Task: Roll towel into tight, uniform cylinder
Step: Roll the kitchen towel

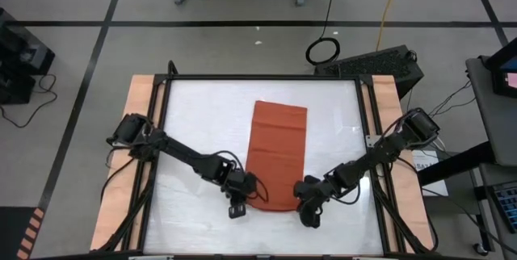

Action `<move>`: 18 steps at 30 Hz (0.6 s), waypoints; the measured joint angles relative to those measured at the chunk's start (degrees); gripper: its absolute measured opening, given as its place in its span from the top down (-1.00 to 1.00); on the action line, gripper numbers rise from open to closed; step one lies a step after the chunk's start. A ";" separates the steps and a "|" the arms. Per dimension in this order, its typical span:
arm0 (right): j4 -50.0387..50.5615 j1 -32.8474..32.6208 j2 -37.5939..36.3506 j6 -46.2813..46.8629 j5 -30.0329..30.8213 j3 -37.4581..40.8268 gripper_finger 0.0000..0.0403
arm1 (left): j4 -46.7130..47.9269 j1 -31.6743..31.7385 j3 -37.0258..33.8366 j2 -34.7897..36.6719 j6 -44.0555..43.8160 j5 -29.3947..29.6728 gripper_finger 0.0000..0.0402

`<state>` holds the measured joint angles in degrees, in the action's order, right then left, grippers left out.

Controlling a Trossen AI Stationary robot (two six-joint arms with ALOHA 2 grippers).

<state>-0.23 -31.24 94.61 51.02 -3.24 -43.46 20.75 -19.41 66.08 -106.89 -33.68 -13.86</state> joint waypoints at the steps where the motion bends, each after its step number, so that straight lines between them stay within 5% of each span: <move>1: -0.02 0.23 0.00 0.84 -0.25 0.00 1.00 | 0.05 0.45 0.00 0.00 -0.68 -0.83 0.96; 18: 0.78 0.97 -0.04 12.99 -0.58 1.90 1.00 | 2.61 2.51 0.13 0.13 -4.98 -0.77 0.96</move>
<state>0.55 -30.27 94.57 64.01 -3.82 -41.56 23.36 -16.90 66.22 -106.76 -38.66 -14.63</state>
